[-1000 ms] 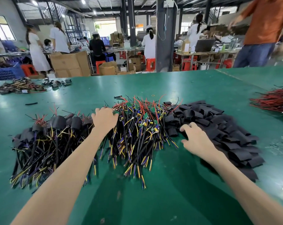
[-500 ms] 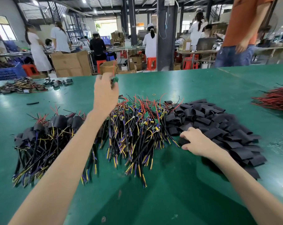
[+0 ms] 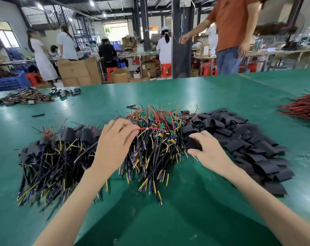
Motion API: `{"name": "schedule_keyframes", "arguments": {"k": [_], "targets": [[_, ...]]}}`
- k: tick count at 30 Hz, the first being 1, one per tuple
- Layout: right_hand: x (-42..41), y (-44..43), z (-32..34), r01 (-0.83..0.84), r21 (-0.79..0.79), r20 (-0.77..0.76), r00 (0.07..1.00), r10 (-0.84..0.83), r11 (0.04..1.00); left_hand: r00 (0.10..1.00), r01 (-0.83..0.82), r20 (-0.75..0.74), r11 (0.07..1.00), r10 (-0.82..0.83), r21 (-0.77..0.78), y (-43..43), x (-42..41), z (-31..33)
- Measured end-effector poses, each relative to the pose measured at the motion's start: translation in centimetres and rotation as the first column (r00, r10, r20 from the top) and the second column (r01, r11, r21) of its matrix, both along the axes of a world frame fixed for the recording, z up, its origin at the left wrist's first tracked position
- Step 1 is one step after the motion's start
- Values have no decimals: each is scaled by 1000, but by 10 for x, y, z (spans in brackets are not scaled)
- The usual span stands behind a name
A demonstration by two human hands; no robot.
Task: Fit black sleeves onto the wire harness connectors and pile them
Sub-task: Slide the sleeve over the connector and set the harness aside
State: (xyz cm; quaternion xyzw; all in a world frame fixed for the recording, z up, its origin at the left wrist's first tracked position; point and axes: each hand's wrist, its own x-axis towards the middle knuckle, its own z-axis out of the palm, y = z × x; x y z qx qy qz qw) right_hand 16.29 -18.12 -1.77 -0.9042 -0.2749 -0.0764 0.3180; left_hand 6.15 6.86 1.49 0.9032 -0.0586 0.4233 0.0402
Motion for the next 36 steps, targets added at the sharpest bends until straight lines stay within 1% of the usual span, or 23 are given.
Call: {"name": "schedule_keyframes", "arguments": {"k": [5, 9, 12, 20, 24, 29, 31, 33, 34, 36], "targets": [[-7, 6, -2, -52, 56, 15, 999, 52, 997, 995, -1, 101, 1000, 2, -10, -1, -1, -25], [-12, 8, -3, -79, 75, -6, 997, 79, 994, 981, 31, 191, 995, -13, -91, -9, -3, -31], [-14, 9, -4, -82, 103, -25, 996, 85, 991, 974, 75, 223, 986, -41, -146, -12, -5, -32], [-14, 9, -3, -63, 216, -79, 994, 81, 974, 975, 171, 181, 958, -130, -230, -13, -9, -34], [-15, 10, -3, -69, 336, -206, 968, 144, 940, 973, 198, 169, 941, -155, -275, -13, -8, -37], [-13, 11, -1, -39, 490, -323, 920, 223, 871, 977, 190, 139, 952, -159, -242, -10, -6, -39], [-12, 10, 1, -41, 530, -313, 918, 241, 847, 978, 182, 138, 958, -154, -221, -10, -6, -38], [-13, 8, 4, -67, 530, -264, 934, 240, 845, 979, 177, 137, 962, -150, -206, -10, -6, -38], [-13, 8, 5, -96, 494, -203, 954, 222, 864, 980, 172, 138, 966, -147, -193, -10, -6, -37], [-14, 6, 7, -154, 350, -20, 985, 172, 924, 981, 154, 141, 977, -133, -148, -11, -7, -37]]}}
